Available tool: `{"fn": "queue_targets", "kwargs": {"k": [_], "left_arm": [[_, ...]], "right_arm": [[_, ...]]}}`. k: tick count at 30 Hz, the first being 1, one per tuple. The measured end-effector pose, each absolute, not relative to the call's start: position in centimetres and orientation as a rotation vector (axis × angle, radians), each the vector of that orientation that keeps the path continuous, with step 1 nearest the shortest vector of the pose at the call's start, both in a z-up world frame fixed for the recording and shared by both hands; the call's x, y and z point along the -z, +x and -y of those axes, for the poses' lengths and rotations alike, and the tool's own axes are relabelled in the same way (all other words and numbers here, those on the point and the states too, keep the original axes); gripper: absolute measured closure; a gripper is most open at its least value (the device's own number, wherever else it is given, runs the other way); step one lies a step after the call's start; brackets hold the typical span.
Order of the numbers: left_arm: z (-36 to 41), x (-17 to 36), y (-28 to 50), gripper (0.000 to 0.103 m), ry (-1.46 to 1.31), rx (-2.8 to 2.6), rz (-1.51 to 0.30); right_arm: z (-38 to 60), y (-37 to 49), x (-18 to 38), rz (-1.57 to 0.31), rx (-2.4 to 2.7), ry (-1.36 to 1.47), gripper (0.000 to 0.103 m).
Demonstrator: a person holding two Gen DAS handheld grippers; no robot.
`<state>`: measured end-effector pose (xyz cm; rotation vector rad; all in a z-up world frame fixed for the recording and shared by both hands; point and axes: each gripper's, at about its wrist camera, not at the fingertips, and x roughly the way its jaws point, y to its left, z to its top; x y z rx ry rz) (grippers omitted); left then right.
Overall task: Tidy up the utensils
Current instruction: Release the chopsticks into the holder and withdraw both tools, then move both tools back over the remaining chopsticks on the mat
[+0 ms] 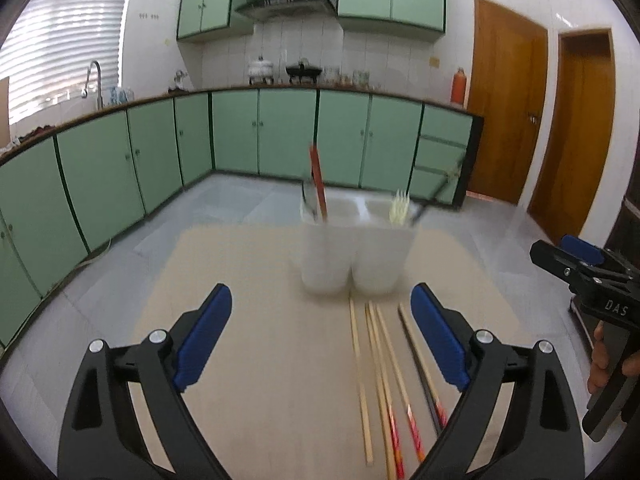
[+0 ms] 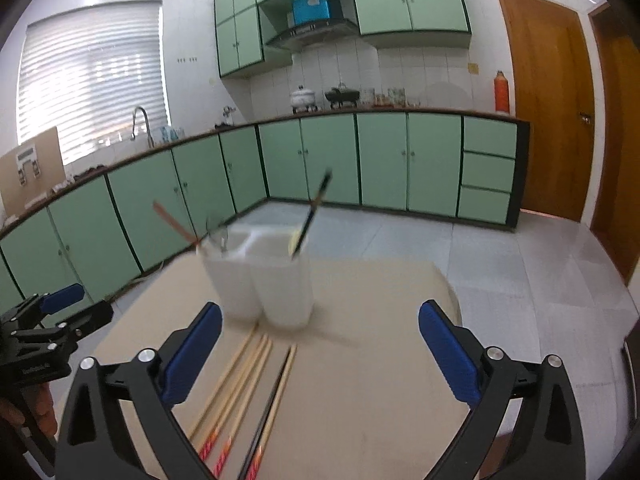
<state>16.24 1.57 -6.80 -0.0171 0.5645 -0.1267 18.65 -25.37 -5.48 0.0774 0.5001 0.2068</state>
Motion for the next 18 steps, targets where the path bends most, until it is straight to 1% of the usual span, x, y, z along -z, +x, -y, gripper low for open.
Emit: {"fn": "queue_targets", "kwargs": {"k": [4,9,12,15,16,18], "left_arm": [[-1.4,10.0,14.6,0.015,0.001,0.120,-0.630],[-1.5,12.8,13.0,0.015,0.023,0.115,-0.682],[-1.1,14.0,12.1,0.015,0.029,0.111,-0.698],[-1.1,14.7,11.2,0.015,0.032,0.108,-0.703],[-1.0,14.9,11.0,0.015,0.034,0.107,-0.705],[-1.1,15.4,10.7,0.019,0.041,0.106,-0.715]], "right_arm": [[24.5,16.0,8.4,-0.526,-0.180,0.046,0.006],[23.4,13.1,11.2,-0.547,-0.172,0.030,0.007],[23.2,12.3,12.3,-0.572,-0.175,0.043,0.012],[22.7,10.8,13.8,-0.590,-0.169,0.039,0.019],[22.6,10.6,14.0,-0.597,-0.169,0.038,0.023],[22.2,10.0,14.9,-0.622,-0.180,0.035,0.029]]}}
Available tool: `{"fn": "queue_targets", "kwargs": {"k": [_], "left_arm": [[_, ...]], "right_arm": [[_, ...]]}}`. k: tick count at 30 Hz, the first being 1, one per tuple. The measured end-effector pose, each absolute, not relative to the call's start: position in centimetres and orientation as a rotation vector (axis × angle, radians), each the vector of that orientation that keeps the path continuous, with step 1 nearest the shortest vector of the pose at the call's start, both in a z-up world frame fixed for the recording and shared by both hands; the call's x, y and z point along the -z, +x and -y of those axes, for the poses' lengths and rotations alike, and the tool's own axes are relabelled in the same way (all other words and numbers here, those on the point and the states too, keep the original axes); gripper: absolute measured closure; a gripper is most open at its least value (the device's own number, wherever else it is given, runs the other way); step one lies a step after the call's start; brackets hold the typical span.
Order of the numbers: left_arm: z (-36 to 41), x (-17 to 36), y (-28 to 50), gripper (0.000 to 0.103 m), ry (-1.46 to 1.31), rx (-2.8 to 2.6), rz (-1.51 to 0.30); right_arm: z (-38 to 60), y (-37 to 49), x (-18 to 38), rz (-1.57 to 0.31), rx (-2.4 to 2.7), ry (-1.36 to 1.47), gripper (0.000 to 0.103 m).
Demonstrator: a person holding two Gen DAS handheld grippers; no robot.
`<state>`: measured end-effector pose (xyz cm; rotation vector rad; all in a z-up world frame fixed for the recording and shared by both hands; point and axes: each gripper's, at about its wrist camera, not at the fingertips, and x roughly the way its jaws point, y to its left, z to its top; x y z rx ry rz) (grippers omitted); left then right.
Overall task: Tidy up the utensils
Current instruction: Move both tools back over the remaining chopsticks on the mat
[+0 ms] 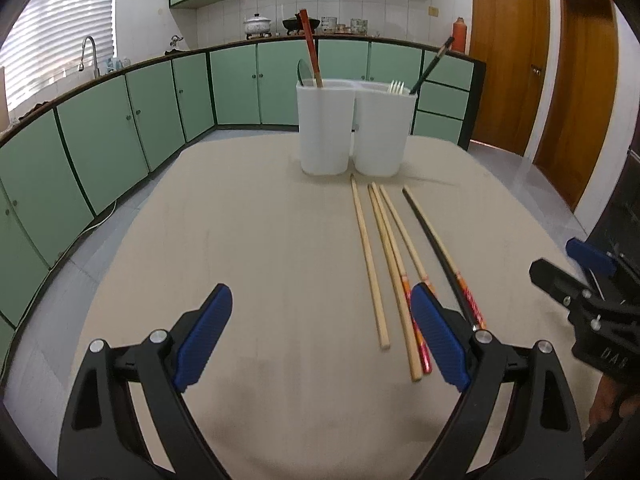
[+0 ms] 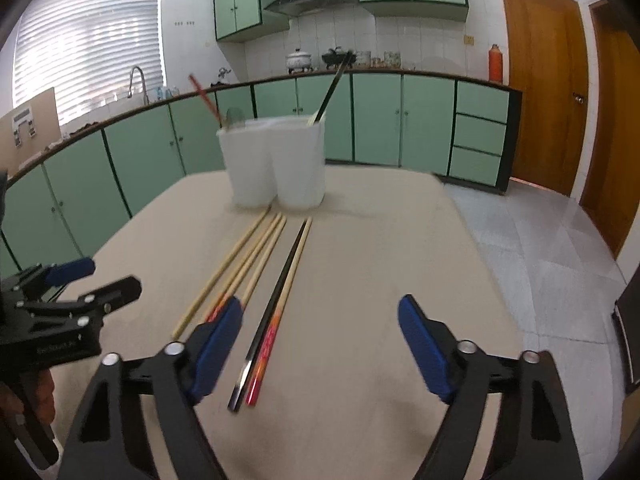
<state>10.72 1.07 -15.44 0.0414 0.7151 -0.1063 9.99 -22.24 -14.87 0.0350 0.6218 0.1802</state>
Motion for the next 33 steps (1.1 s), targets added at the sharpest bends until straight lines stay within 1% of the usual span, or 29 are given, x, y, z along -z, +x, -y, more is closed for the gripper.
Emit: {"fn": "queue_targets", "kwargs": {"k": [2,8,24,31,33], "left_arm": [[-1.0,16.0,10.5,0.025,0.050,0.116,-0.738],[-1.1,16.7,9.9,0.029,0.059,0.129,-0.772],[-1.2,18.0,9.2,0.030,0.007,0.127,-0.807],[-1.0,18.2,9.4,0.030,-0.002,0.133,-0.817],[-1.0,18.3,9.4,0.030,-0.001,0.136,-0.818]], "right_arm": [[22.1,9.7,15.7,-0.649,-0.194,0.025,0.039],[21.5,8.4,17.3,-0.704,-0.234,-0.007,0.046],[20.0,7.4,19.1,-0.758,-0.247,-0.057,0.057],[19.3,8.1,19.1,-0.753,-0.229,-0.079,0.066],[19.8,8.3,19.1,-0.758,-0.215,-0.064,0.067]]}}
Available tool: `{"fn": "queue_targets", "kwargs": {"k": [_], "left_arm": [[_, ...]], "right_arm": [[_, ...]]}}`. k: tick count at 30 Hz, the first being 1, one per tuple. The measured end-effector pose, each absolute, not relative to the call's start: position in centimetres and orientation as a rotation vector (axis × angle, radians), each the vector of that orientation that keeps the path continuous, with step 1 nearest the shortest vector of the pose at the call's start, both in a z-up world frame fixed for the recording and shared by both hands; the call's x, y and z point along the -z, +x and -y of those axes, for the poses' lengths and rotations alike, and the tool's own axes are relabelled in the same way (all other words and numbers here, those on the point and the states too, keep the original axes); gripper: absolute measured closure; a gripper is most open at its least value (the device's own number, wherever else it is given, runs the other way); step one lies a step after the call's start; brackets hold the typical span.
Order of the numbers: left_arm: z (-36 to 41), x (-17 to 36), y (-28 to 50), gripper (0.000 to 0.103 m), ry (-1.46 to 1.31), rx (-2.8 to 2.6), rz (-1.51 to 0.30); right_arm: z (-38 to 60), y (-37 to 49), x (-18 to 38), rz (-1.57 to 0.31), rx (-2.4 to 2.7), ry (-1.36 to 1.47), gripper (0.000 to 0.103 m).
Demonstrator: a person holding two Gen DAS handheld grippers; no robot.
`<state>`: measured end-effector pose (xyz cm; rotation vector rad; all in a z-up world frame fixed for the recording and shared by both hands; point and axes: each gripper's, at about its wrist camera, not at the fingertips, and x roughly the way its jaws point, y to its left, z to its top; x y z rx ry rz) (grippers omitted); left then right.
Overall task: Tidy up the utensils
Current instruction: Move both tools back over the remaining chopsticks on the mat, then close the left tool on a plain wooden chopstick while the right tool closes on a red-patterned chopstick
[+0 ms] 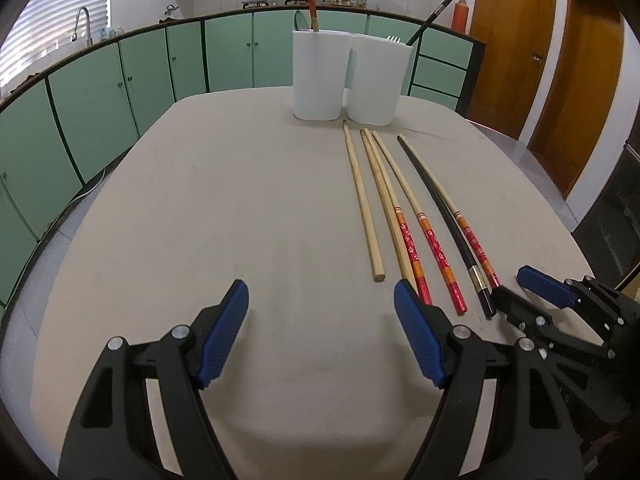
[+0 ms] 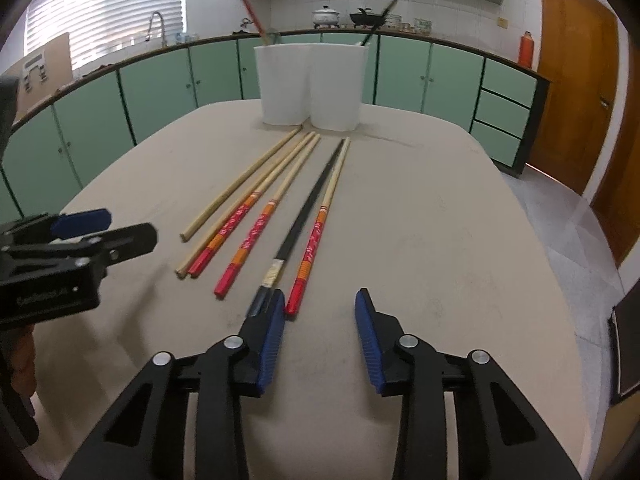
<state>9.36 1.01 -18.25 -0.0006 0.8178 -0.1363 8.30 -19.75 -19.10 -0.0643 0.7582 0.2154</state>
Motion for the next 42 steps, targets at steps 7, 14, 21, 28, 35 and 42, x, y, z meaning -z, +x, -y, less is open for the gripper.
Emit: {"fn": "queue_targets", "kwargs": {"k": [7,14,21,28,35,42], "left_arm": [[-0.4,18.5,10.2,0.031,0.002,0.139,-0.824],[0.5,19.6,10.9,0.040,0.009,0.137,-0.858],[0.8,19.5,11.4,0.051,0.012,0.135,-0.844],[1.8,19.6,11.7,0.083,0.002,0.168,-0.846],[2.5,19.6,11.8,0.097,-0.014,0.179,-0.848],[2.6,17.7,10.9,0.097,0.022,0.187,-0.823]], "right_arm": [[20.2,8.6,19.1,-0.762,-0.214,-0.049,0.068],[20.4,8.8,19.2,-0.767,-0.224,-0.028,0.068],[20.4,9.0,19.3,-0.765,-0.227,-0.016,0.068],[20.3,9.1,19.3,-0.763,-0.227,-0.016,0.072],[20.7,9.2,19.3,-0.767,-0.241,0.022,0.096],[21.2,9.1,17.9,-0.747,-0.256,0.036,0.096]]}}
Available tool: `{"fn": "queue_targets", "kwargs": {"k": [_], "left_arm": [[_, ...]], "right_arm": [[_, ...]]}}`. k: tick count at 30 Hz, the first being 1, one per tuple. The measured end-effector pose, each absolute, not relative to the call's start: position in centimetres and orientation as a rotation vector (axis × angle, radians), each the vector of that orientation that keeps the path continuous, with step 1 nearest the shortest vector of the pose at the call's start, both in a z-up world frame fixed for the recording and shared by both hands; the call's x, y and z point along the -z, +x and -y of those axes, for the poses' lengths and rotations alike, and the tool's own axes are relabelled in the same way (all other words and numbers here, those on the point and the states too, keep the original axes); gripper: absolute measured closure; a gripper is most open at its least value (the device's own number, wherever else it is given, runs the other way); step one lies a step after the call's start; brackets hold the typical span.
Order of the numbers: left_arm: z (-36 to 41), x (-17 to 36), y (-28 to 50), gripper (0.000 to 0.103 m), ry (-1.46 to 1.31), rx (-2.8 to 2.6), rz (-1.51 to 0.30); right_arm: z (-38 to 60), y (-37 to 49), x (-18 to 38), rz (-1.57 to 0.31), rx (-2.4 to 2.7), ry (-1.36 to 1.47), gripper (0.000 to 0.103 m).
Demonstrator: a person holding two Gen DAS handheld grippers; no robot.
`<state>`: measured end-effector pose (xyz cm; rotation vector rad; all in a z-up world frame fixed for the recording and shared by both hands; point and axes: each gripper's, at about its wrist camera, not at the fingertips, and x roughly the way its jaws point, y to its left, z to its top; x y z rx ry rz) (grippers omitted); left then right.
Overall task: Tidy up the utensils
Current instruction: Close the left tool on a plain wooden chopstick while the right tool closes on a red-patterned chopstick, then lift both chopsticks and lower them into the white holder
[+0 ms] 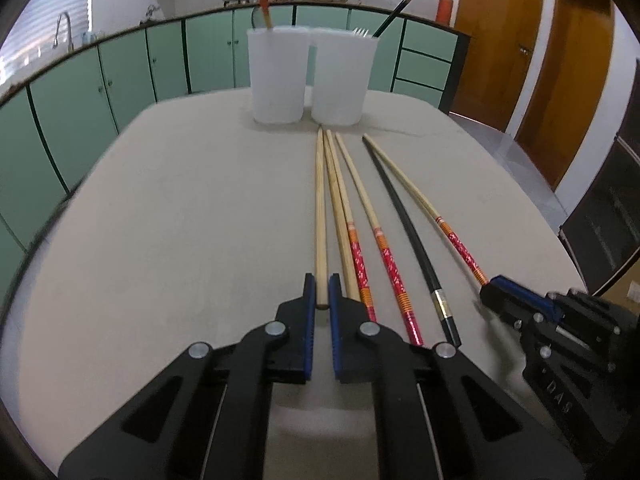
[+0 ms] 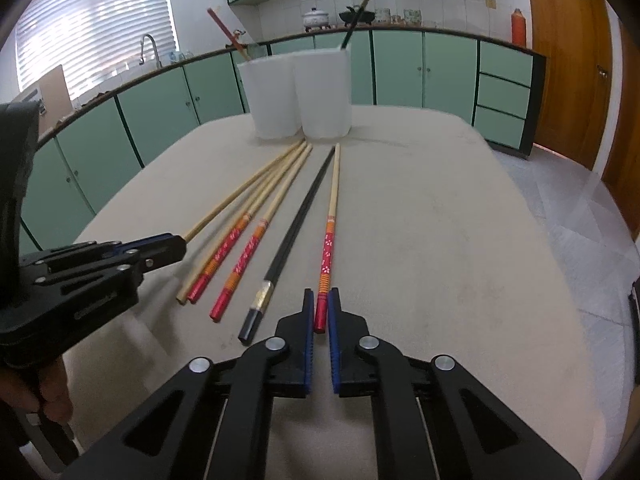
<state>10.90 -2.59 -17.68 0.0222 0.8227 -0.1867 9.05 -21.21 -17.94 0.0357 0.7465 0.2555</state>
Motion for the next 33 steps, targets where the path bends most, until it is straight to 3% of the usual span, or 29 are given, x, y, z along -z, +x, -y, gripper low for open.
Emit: {"fn": "queue_targets", "kwargs": {"k": [19,33], "left_arm": [[1.9,5.7,10.6,0.097,0.055,0.206,-0.553],[2.8,0.5,13.1,0.097,0.065,0.263,-0.451]], "right_arm": [[23.6,10.4,6.0,-0.523,-0.287,0.022,0.097],[23.8,15.1,-0.5,-0.509,-0.399,0.010,0.097]]}}
